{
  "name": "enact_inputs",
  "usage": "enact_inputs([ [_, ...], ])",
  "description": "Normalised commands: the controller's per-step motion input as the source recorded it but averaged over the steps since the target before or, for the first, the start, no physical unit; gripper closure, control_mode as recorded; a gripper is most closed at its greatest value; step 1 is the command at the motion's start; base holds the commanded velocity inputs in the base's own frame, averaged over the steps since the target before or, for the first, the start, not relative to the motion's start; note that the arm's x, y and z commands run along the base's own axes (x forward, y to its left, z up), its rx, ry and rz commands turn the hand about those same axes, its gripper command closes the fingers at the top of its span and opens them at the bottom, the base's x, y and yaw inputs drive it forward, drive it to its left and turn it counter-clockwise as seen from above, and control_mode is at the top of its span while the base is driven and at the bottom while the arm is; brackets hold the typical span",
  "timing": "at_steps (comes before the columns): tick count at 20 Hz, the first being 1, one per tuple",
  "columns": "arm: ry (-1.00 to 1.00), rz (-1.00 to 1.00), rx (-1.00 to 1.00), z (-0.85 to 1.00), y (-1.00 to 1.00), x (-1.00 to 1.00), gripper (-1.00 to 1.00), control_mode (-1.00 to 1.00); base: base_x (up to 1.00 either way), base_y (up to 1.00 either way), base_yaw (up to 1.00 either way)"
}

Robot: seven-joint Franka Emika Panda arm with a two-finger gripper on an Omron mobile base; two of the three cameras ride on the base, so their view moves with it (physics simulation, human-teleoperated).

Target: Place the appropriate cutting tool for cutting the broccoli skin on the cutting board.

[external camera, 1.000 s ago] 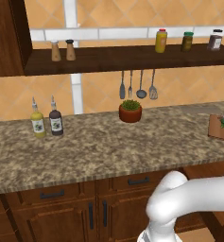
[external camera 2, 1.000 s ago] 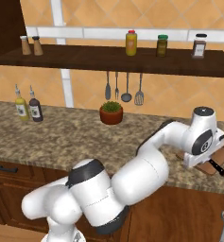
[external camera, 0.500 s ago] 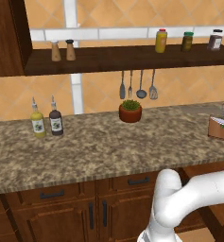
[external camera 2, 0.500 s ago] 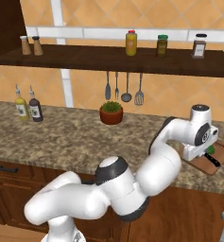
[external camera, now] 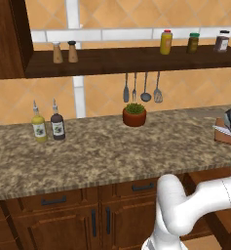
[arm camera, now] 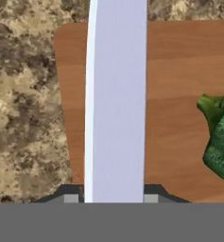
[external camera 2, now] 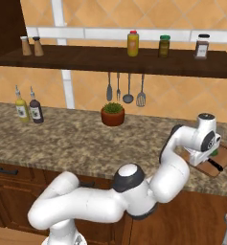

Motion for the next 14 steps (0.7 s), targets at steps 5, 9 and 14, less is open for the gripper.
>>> enact_inputs([
  [5,0.0,0.07,0.01,-0.4,-0.11,0.22,1.0,-1.0,0.0,0.0,0.0],
  [9,0.0,0.07,0.0,-0.39,0.0,0.06,-1.0,-1.0,0.0,0.0,0.0],
  [14,0.0,0.04,0.0,-0.1,0.11,-0.18,-1.0,-1.0,0.0,0.0,0.0],
])
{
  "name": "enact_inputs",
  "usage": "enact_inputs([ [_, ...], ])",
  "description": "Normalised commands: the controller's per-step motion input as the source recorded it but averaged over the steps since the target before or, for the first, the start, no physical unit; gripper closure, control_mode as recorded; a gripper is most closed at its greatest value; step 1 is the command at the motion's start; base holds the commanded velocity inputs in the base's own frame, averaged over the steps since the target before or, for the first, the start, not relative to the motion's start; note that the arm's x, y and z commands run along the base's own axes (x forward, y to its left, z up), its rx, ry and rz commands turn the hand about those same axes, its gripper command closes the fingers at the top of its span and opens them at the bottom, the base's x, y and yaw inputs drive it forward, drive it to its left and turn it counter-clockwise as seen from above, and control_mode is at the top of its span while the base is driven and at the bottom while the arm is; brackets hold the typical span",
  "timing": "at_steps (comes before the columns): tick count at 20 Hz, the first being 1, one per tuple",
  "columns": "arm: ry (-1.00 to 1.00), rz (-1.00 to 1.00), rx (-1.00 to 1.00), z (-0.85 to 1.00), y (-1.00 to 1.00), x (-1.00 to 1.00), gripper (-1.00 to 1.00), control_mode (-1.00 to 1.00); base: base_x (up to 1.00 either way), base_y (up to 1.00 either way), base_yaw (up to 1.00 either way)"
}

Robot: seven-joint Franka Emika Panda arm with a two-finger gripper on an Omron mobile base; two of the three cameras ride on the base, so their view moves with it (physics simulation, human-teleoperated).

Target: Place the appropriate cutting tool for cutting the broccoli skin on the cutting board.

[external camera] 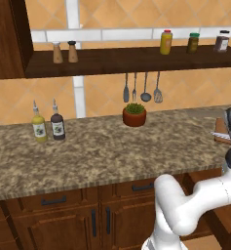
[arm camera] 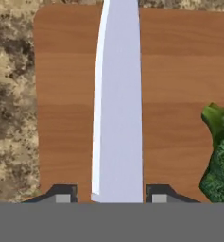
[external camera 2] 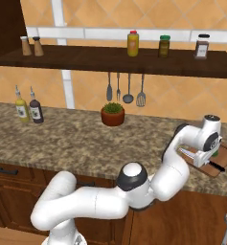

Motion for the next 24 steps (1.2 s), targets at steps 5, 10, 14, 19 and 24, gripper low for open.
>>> enact_inputs([
  [5,0.03,0.03,0.0,0.09,0.67,-0.57,-1.0,-1.0,0.0,0.0,0.0],
  [10,0.06,0.03,-0.05,0.32,0.97,-0.58,-1.0,-1.0,0.0,0.0,0.0],
  [14,0.0,0.03,-0.11,0.51,1.0,-0.57,-1.0,-1.0,0.0,0.0,0.0],
  [19,0.0,0.03,-0.1,0.44,1.0,-0.59,-1.0,-1.0,0.0,0.0,0.0],
  [24,0.0,0.0,-0.1,0.38,0.96,-0.71,-1.0,-1.0,0.0,0.0,0.0],
])
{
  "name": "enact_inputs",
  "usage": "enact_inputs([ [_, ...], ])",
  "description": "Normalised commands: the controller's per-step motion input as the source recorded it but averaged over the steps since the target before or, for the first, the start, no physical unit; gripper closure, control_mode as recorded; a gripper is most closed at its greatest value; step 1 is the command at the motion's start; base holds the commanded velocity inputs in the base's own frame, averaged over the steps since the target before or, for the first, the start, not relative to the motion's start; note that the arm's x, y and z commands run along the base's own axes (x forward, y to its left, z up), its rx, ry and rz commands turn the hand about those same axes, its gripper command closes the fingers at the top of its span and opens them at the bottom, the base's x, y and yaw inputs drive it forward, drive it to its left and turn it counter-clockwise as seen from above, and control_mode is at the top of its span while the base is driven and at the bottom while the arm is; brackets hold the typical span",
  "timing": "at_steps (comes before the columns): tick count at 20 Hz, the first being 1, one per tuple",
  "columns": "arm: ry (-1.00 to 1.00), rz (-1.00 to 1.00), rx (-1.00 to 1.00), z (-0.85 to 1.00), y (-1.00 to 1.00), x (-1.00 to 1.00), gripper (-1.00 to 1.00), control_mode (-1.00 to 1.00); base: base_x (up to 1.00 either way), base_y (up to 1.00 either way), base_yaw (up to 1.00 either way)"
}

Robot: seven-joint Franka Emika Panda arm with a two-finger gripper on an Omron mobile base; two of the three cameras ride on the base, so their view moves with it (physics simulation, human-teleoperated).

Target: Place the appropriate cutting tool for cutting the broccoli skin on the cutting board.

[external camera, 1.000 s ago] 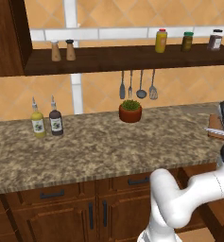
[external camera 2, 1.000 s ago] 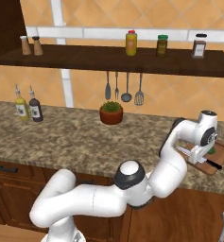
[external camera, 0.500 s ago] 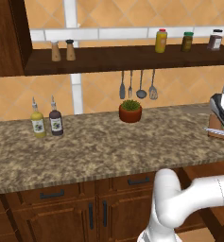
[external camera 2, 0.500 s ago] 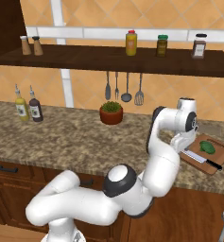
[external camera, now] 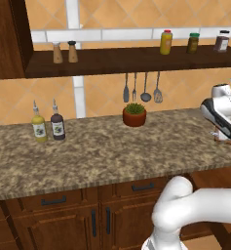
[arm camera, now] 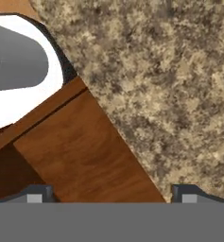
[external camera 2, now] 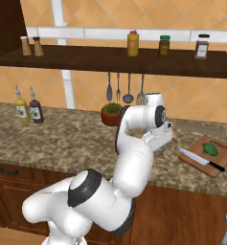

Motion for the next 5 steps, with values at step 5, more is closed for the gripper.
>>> enact_inputs([
  [5,0.0,0.0,-0.11,0.41,1.0,-0.73,-1.0,-1.0,0.0,0.0,0.0],
])
